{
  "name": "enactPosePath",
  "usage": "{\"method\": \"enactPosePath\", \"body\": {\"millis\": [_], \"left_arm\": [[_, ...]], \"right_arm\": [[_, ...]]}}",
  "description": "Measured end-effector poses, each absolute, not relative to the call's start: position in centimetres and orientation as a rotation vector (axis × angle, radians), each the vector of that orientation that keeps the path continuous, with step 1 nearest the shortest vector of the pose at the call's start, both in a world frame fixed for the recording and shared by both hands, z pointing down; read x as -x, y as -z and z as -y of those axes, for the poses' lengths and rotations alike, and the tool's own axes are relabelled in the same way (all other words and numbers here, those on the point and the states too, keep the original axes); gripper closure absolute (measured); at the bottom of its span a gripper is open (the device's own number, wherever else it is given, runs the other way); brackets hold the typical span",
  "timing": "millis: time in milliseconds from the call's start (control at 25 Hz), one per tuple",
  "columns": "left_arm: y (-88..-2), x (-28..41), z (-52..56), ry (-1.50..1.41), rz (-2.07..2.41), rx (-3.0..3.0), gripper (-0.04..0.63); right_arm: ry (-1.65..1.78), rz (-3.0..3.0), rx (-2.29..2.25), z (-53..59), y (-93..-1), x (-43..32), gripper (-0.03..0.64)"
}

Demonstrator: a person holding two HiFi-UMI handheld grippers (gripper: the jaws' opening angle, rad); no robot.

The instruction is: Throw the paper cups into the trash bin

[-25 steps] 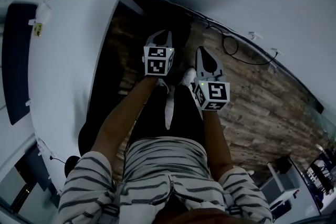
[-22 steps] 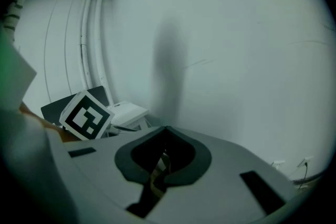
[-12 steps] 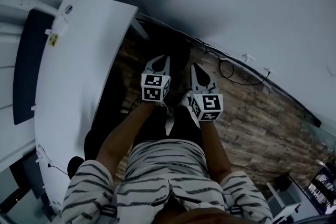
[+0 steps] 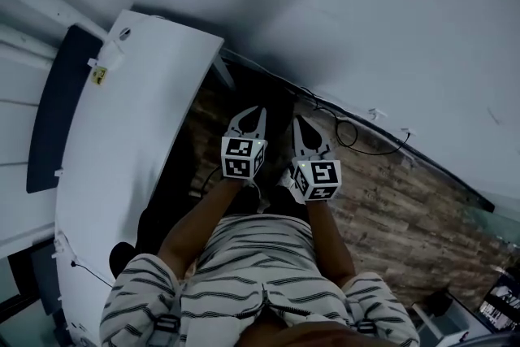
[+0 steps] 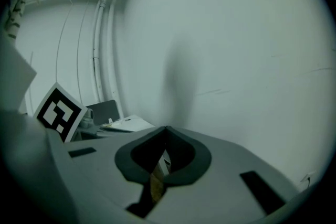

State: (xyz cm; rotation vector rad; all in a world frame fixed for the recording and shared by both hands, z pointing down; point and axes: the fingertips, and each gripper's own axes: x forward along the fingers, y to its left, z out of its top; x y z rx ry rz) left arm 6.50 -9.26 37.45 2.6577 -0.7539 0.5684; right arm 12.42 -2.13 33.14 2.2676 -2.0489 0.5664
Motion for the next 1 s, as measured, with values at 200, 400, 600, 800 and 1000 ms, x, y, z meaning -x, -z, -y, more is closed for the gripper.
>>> {"method": "enactPosePath", "body": {"millis": [200, 400, 600, 800, 1000], "left_arm": [[-34.8, -5.7, 9.1, -0.51, 0.773, -2.682, 0.572], [-32.7, -5.1, 9.1, -0.471, 0.786, -2.728, 0.572], [-30.8, -4.5, 8.5, -0.424, 0.791, -2.779, 0.572], [-29.5, -3.7, 8.3, -0.398, 0.806, -2.805, 0.572], [-28.6, -3.4, 8.1, -0.365, 0.808, -2.834, 0.572]], "right_arm": [[-0.554, 2.075, -2.275, 2.1, -31.4, -11.8, 0.606], [-0.514, 2.114, -2.27, 2.6, -29.7, -11.9, 0.606], [-0.457, 2.13, -2.254, 2.4, -28.1, -11.7, 0.606], [-0.448, 2.14, -2.254, 2.5, -27.4, -11.0, 0.606], [-0.403, 2.143, -2.275, 2.7, -26.6, -10.8, 0.606]]}}
